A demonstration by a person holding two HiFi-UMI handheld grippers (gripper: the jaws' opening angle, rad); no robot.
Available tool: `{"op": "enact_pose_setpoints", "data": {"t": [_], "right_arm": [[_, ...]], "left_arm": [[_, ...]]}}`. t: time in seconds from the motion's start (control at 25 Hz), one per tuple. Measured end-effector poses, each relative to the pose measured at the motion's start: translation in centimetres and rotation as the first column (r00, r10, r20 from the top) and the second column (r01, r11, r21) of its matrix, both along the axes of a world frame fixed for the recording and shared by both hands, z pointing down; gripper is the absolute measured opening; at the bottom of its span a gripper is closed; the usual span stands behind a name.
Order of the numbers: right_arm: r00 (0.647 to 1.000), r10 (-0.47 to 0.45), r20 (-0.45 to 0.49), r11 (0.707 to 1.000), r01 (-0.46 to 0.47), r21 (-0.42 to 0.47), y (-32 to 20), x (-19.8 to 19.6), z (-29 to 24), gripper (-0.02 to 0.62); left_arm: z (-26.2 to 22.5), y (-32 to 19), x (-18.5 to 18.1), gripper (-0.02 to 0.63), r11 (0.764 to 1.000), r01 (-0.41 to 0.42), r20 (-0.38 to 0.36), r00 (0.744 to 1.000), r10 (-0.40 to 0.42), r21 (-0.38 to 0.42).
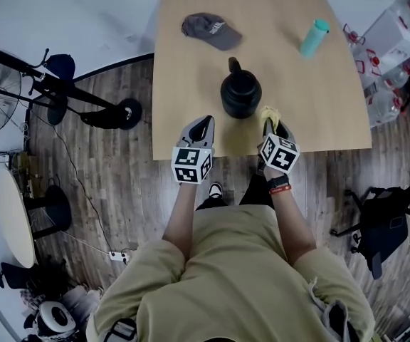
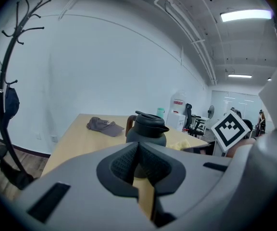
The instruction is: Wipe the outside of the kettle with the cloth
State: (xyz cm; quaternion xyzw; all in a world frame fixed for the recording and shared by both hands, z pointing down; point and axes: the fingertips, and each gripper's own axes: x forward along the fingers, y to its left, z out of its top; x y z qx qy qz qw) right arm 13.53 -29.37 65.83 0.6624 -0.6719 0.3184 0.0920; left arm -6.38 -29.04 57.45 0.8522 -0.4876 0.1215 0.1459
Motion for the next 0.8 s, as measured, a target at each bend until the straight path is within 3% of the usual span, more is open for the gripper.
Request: {"op": "enact_pose_setpoints", "data": {"t": [0.24,0.48,0.64,0.8], "right_arm": [[0.996,-0.075,0.041,0.997,0.075,-0.009,3.7,-6.4,1.0,0.115],[0.986,-0.159,0.05,0.987,0.159,0.014,3.2,-12.5,0.8,0.115],[0.979,-0.204,0.017,0.979,0.203,0.018,1.8,-15.9,0.8,0.115],[0.98,-0.187,-0.065,0.98,0.191,0.062,0.0,-17.7,0.3,0.115]], "left_arm": [[-0.3,1.6,-2.2,0.024,1.0,-0.021,0.003,1.0,0.021,0.012],[-0.9,2.4,-5.5,0.025,1.0,0.009,0.011,1.0,-0.009,0.021],[-0.7,2.9,-7.7,0.023,0.999,0.04,0.019,0.999,-0.041,0.018],[-0.4,3.2,-9.5,0.023,0.998,0.068,0.025,0.997,-0.069,0.011]]}}
